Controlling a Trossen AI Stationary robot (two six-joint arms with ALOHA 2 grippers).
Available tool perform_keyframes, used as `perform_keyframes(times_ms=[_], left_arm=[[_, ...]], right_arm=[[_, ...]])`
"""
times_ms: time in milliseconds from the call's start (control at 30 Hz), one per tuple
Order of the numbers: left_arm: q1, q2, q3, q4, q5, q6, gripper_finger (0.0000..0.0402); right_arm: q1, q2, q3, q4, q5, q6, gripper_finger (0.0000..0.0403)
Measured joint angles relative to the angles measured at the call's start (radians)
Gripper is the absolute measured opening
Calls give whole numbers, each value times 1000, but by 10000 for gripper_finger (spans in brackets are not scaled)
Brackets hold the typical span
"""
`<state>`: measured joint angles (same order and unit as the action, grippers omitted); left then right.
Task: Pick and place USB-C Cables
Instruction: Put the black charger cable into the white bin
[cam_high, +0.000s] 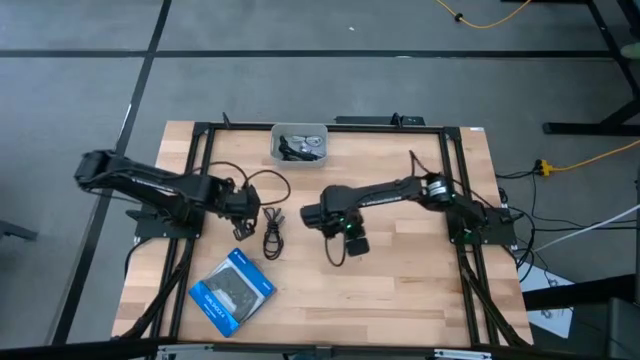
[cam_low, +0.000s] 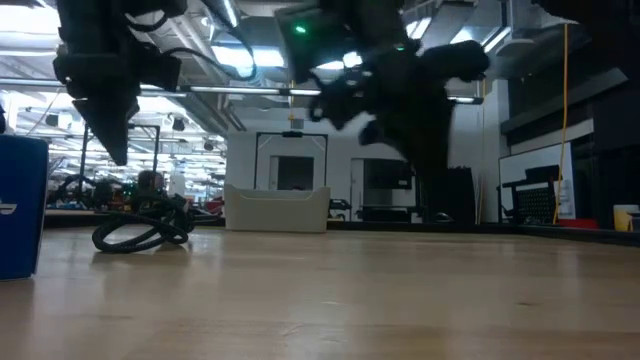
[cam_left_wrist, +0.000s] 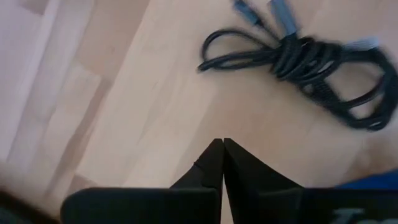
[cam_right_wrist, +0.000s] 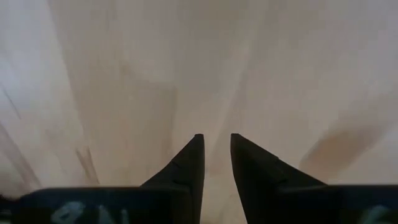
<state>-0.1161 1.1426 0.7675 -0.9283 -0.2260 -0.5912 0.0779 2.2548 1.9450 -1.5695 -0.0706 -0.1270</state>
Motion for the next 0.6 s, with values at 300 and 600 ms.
perform_keyframes(times_ms=[300, 600], left_arm=[[-5, 53, 4, 60, 60, -62, 1], [11, 293, 3, 265, 154, -33, 0]], right_arm=[[-76, -329, -361, 51, 2, 161, 82], [-41, -687, -694, 281, 114, 402, 82]])
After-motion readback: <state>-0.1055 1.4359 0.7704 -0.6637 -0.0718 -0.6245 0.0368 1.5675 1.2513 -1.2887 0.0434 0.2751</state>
